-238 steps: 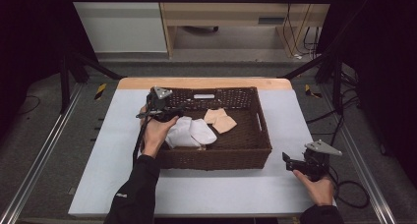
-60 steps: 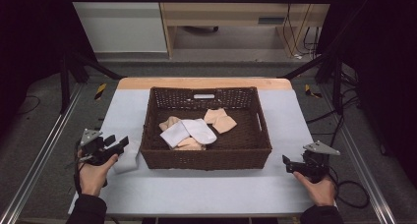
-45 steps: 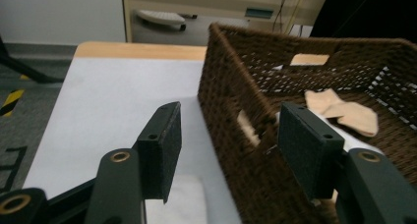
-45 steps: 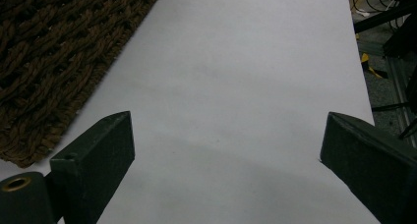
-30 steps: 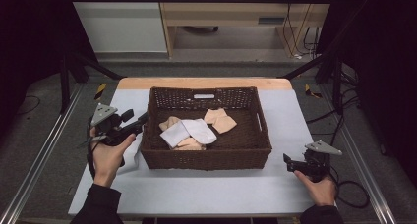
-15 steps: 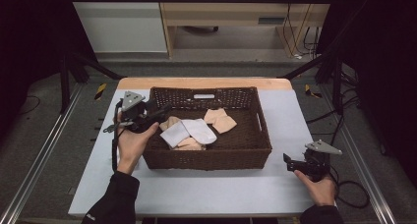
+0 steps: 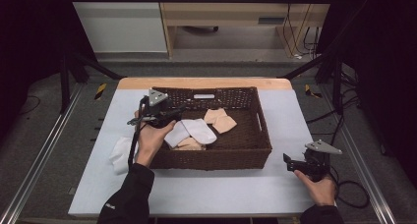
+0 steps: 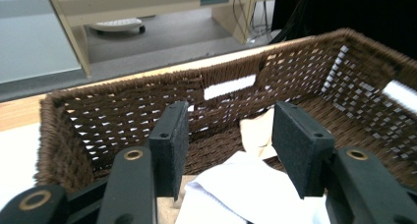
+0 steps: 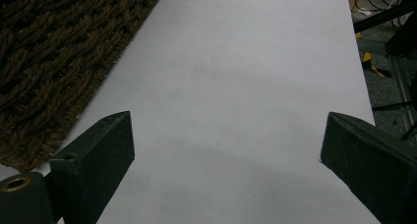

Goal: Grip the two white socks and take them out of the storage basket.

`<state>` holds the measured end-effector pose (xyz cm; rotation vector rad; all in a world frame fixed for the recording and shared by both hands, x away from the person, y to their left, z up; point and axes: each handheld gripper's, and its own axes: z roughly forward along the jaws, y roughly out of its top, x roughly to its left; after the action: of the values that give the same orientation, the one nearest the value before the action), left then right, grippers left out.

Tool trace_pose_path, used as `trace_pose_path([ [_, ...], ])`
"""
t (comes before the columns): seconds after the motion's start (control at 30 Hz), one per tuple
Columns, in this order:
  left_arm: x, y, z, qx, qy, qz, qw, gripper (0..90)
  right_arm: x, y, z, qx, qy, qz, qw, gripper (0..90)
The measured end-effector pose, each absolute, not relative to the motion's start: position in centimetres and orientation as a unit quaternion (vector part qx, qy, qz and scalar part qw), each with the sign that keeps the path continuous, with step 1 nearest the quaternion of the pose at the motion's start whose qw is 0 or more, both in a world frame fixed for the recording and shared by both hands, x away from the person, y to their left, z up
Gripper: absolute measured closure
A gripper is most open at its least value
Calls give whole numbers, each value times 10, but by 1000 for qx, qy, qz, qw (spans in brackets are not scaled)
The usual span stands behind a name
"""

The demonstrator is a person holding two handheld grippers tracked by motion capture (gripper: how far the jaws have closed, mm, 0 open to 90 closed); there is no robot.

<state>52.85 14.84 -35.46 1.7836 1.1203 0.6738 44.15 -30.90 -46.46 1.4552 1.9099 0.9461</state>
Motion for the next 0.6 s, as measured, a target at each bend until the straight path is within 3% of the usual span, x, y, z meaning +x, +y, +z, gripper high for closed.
trace_pose_path([
  [0.6, 558, 138, -400, 766, 463, 256, 365, 490, 442, -309, -465, 541, 712, 353, 275, 63],
])
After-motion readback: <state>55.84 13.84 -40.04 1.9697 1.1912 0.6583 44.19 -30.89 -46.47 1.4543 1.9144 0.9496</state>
